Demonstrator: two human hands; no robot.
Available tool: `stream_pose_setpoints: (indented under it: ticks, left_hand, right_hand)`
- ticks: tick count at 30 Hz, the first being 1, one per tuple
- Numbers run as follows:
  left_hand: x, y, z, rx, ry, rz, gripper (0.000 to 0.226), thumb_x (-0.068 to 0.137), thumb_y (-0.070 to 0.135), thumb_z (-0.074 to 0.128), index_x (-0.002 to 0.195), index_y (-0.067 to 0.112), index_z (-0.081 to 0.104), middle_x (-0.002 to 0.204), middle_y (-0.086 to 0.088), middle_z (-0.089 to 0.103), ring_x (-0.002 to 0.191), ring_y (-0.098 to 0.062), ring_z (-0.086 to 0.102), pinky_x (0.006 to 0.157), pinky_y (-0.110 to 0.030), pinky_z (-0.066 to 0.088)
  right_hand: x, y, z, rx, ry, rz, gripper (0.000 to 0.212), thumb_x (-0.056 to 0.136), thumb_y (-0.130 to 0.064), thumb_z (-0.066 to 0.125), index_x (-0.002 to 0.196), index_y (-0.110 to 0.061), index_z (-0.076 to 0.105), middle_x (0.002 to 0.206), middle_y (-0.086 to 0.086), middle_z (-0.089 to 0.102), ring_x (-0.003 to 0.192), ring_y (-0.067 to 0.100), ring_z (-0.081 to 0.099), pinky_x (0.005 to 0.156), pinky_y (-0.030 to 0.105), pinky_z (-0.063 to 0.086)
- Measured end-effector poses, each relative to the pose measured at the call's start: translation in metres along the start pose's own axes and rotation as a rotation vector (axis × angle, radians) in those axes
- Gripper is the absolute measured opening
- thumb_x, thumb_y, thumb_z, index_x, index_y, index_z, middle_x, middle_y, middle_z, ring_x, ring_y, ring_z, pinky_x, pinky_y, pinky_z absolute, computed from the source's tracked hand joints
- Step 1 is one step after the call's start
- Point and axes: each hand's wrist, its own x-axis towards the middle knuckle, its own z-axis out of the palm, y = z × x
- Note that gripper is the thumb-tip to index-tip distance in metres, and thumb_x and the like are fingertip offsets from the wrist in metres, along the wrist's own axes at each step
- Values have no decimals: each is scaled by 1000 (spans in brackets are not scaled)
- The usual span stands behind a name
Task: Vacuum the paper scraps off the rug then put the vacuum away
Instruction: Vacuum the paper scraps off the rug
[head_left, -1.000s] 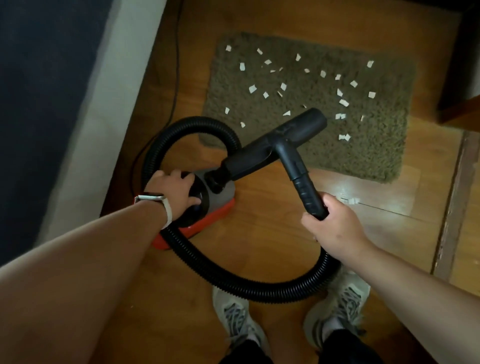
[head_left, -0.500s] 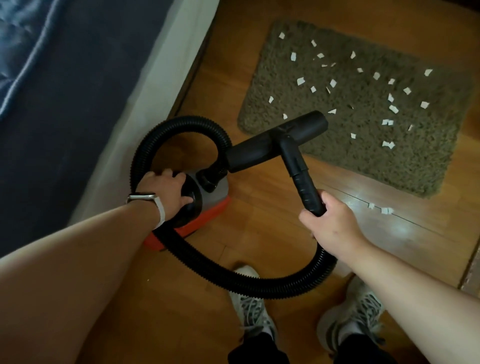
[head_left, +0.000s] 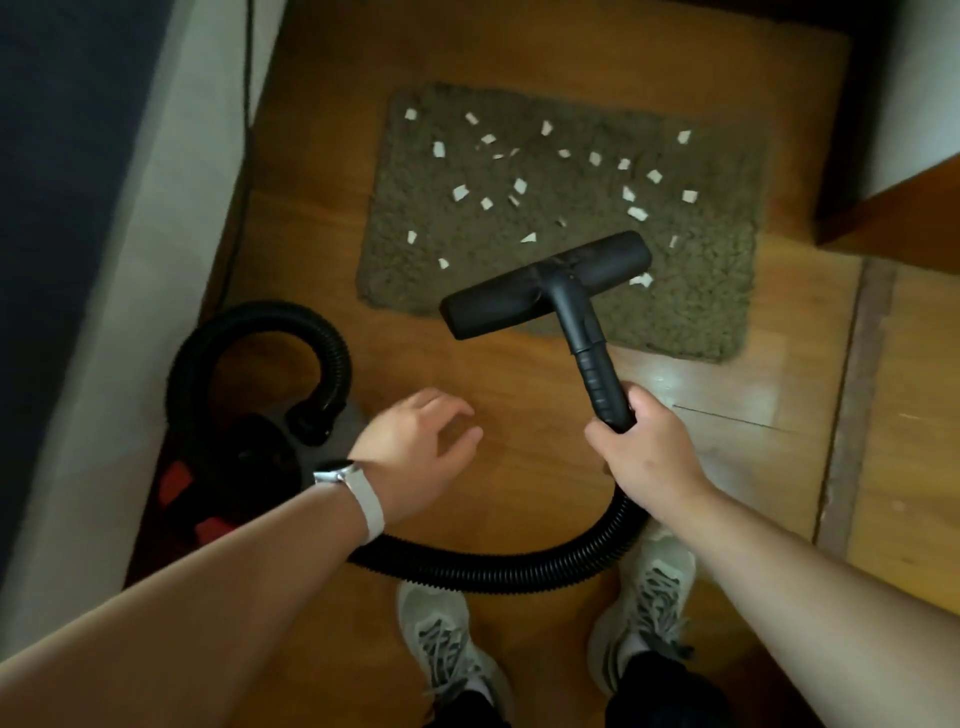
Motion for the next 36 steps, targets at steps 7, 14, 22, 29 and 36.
stream_pose_setpoints:
  ticks: [7,14,22,29,36]
  left_hand:
    - [76,143,48,-385,-83,-113,34,93,47,55,123,29,57,101,19,57,90,2,56,74,-15,47]
    - [128,222,122,-576,-229,-238,49,90,56,53,128,25,49,101,13,61,91,-6,61,71,-25,48]
    - [158,200,231,-725,-251,-387,31,92,46,59,109,21,52,91,7,62,77,-3,57,56,-16,37]
    - [161,181,315,-637,-367,-308,32,94,43,58,109,17,49,96,0,60,84,-11,60,67,-25,45]
    - [165,157,343,-660,-369,-284,35,90,45,62,110,19,50,102,0,62,92,-13,62,83,-33,50]
  right_hand:
    - [11,55,-95,114,90,80,21,81,-27,68,96,-36,58,73,3,63,62,21,62,55,36,51]
    - [12,117,-99,90,159,174,20,81,-25,65,94,-38,58,68,4,65,59,20,64,56,38,54]
    - [42,212,-48,163,18,181,21,84,-28,68,101,-36,59,75,7,67,61,20,65,55,36,51]
    - [50,297,-13,197,-18,243,24,87,-17,68,102,-31,55,75,13,64,65,32,62,56,42,48]
    - [65,322,4,156,-54,173,30,87,-16,66,92,-39,47,66,-3,54,52,6,52,52,20,40]
